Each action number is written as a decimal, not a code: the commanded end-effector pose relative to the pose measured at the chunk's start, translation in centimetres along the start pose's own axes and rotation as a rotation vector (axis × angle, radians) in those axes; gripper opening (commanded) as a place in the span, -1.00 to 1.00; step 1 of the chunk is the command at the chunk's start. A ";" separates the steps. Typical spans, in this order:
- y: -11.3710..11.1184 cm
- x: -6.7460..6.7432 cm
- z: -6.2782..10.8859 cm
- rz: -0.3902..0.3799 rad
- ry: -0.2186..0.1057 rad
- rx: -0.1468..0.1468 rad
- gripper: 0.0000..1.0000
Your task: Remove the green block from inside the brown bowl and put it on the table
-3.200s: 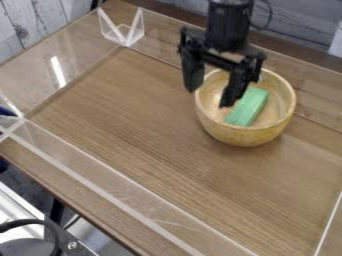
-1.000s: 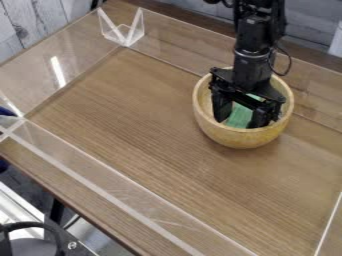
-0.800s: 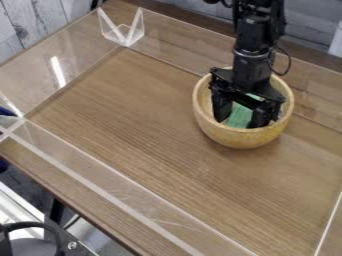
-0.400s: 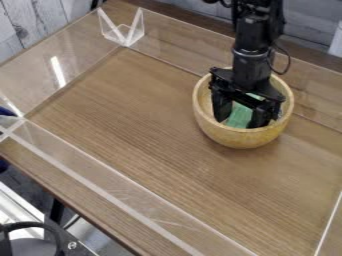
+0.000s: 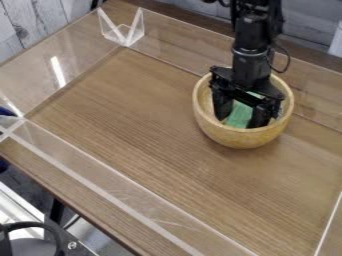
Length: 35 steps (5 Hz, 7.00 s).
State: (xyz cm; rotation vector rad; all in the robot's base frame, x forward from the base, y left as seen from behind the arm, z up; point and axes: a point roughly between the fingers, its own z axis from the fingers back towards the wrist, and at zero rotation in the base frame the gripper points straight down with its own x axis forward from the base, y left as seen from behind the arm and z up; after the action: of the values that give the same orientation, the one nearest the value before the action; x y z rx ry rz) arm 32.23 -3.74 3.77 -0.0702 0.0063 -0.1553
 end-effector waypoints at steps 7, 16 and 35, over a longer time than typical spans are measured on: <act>1.2 2.1 11.9 0.025 -0.266 0.011 -1.00; 4.1 2.0 9.3 0.058 -0.232 0.001 -1.00; 17.3 2.6 4.7 0.254 -0.267 0.067 -1.00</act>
State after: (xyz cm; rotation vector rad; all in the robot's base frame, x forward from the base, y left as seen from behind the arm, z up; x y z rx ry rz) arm 36.92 12.66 5.62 -0.0426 -0.2070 0.1054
